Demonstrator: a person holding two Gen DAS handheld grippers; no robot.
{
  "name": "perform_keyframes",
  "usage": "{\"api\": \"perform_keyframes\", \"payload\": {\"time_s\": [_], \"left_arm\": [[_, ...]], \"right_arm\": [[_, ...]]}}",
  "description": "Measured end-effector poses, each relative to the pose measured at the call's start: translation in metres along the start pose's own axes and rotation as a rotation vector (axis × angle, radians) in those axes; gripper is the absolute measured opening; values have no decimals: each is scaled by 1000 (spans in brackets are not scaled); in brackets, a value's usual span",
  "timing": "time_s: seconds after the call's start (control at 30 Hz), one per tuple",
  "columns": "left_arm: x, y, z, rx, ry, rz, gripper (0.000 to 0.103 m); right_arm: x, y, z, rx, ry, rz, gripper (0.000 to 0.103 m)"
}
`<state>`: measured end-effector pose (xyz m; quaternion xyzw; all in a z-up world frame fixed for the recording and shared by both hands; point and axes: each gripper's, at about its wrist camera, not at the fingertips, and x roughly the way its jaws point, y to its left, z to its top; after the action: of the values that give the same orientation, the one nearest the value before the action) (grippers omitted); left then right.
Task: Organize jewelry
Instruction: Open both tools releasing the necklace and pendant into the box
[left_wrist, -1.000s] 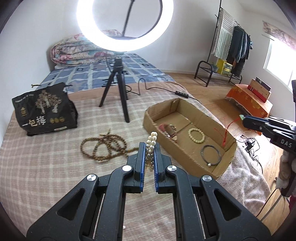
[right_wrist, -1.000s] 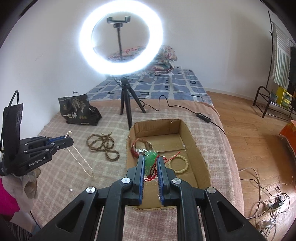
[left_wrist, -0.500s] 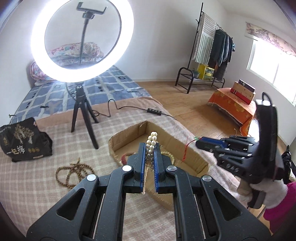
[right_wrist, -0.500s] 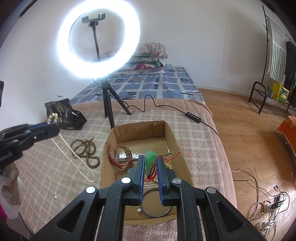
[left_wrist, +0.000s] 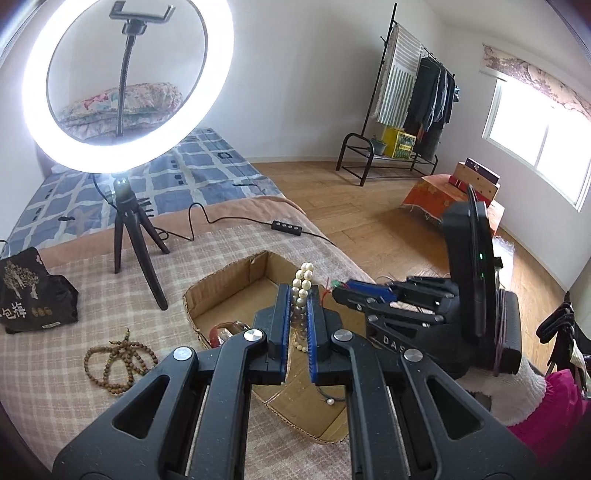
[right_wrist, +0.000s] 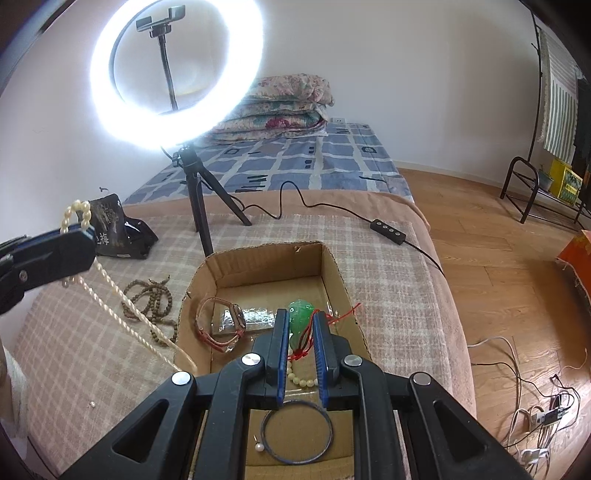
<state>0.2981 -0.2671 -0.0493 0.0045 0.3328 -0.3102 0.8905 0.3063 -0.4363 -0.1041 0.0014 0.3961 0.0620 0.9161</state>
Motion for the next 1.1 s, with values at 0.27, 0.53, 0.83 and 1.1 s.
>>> {"api": "perform_keyframes", "payload": {"time_s": [0.27, 0.53, 0.83, 1.1], "left_arm": [[29, 5, -29, -4, 89, -4, 6], [46, 2, -54, 6, 146, -12, 6], [48, -6, -64, 43, 179, -41, 24], [33, -7, -70, 76, 147, -2, 46]], "right_arm": [[25, 2, 14, -10, 13, 13, 11], [47, 7, 23, -21, 34, 17, 11], [52, 4, 24, 24, 19, 23, 41], [40, 0, 23, 59, -5, -9, 81]]}}
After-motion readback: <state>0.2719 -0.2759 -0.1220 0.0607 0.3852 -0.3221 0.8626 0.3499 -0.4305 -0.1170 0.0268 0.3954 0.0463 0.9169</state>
